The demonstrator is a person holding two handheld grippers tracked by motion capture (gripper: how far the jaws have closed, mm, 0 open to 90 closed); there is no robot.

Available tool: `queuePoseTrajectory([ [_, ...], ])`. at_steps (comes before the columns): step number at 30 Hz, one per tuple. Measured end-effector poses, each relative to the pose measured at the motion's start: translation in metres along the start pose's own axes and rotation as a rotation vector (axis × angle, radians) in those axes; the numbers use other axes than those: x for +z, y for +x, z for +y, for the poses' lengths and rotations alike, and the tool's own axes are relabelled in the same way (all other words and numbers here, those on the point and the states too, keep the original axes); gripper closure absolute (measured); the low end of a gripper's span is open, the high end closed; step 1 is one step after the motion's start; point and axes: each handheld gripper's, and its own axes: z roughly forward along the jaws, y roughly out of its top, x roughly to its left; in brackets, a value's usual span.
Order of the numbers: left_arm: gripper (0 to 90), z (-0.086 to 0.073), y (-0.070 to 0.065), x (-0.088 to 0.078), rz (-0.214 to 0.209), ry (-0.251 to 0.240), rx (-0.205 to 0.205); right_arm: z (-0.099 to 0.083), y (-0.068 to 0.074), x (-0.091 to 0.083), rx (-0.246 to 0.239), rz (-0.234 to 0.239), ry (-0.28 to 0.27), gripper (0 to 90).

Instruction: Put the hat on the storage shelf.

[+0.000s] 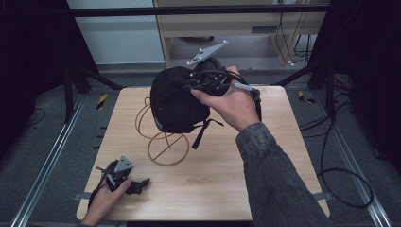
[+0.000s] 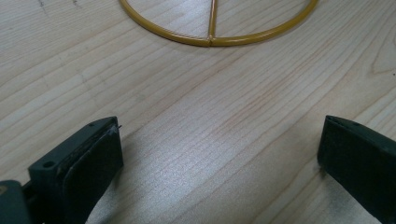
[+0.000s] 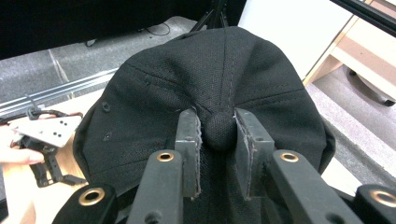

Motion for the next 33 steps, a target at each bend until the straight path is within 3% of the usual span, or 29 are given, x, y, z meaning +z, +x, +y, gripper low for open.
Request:
queuePoseTrajectory([
  [14, 0.0, 0.000, 0.000, 0.000, 0.000, 0.000, 0.001, 0.016, 0.004, 0.018, -0.009, 0.021, 0.005, 73.0],
  [33, 0.0, 0.000, 0.000, 0.000, 0.000, 0.000, 0.001, 0.020, 0.013, 0.042, -0.018, 0.035, 0.030, 73.0],
])
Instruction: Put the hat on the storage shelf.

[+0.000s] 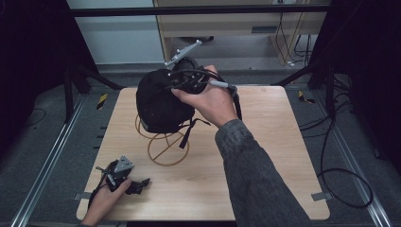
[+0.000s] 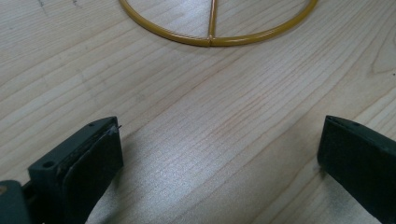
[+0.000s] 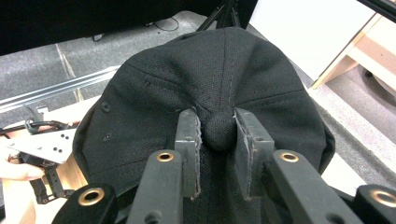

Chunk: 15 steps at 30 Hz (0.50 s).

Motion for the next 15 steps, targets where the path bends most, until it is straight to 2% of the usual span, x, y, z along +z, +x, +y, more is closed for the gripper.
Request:
queuePoseTrajectory([
  [15, 0.0, 0.000, 0.000, 0.000, -0.001, -0.001, -0.002, 0.003, 0.007, 0.024, -0.015, 0.014, 0.043, 72.7],
])
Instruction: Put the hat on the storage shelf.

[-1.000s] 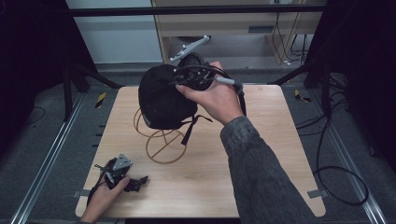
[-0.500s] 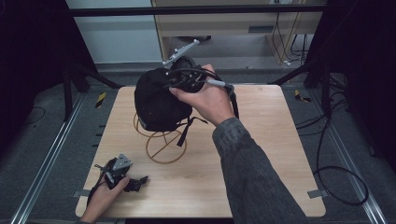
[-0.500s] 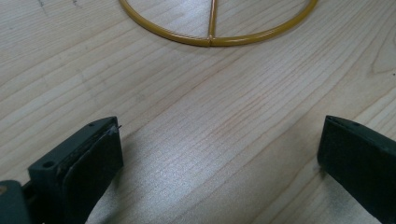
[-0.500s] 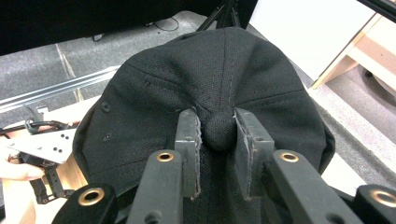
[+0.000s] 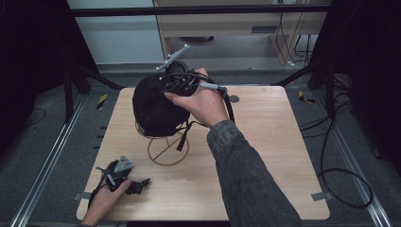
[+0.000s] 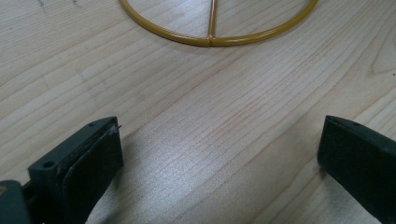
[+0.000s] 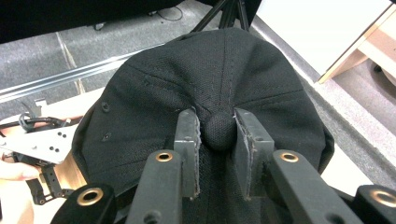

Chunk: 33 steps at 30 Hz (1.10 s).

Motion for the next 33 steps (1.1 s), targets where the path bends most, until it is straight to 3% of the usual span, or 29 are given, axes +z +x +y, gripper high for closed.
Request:
queuePoseTrajectory([
  [33, 0.0, 0.000, 0.000, 0.000, 0.001, -0.001, -0.001, 0.010, 0.014, 0.040, -0.025, 0.020, 0.076, 71.9],
])
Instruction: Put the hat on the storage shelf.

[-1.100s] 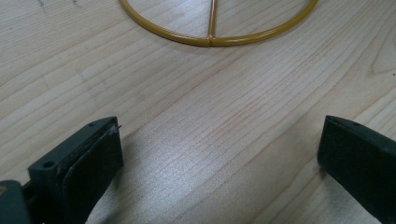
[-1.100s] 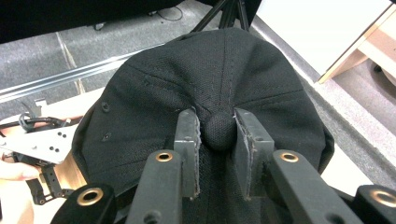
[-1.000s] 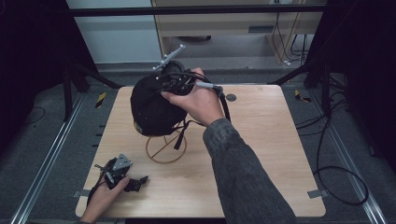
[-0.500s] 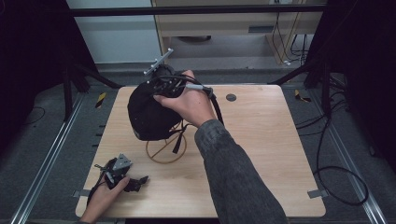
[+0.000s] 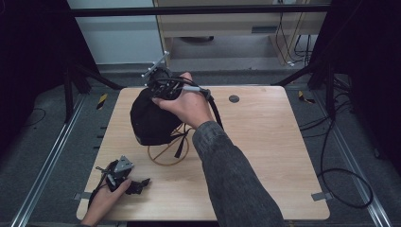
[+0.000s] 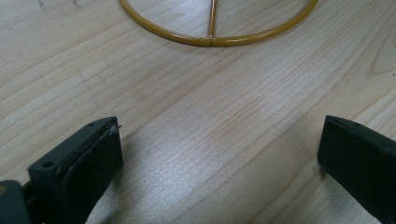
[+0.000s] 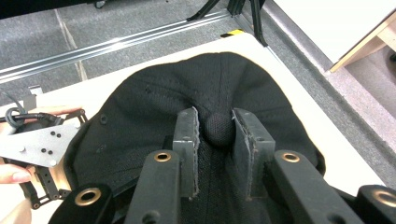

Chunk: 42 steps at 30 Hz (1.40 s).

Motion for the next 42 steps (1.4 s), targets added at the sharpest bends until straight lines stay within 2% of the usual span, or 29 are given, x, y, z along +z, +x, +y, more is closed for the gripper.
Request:
queuePoseTrajectory([
  [10, 0.0, 0.000, 0.000, 0.000, 0.000, 0.000, 0.000, 0.001, 0.001, -0.006, 0.006, -0.004, -0.013, 62.6],
  [15, 0.0, 0.000, 0.000, 0.000, 0.000, 0.001, 0.000, -0.001, 0.002, -0.014, 0.011, -0.005, -0.006, 57.4],
  [21, 0.0, 0.000, 0.000, 0.000, 0.000, 0.001, 0.000, -0.003, 0.002, -0.022, 0.013, -0.017, 0.015, 46.9],
  [25, 0.0, 0.000, 0.000, 0.000, 0.000, 0.000, 0.000, -0.004, 0.002, -0.025, 0.011, -0.016, 0.022, 44.3],
  [35, 0.0, 0.000, 0.000, 0.000, 0.000, 0.000, 0.000, -0.009, 0.004, -0.030, -0.004, -0.044, 0.036, 27.8],
  [36, 0.0, 0.000, 0.000, 0.000, 0.000, 0.000, 0.000, -0.011, 0.005, -0.031, -0.004, -0.052, 0.035, 23.1],
  [42, 0.0, 0.000, 0.000, 0.000, 0.000, 0.001, 0.000, -0.019, 0.006, -0.035, 0.007, -0.060, 0.040, 16.0],
])
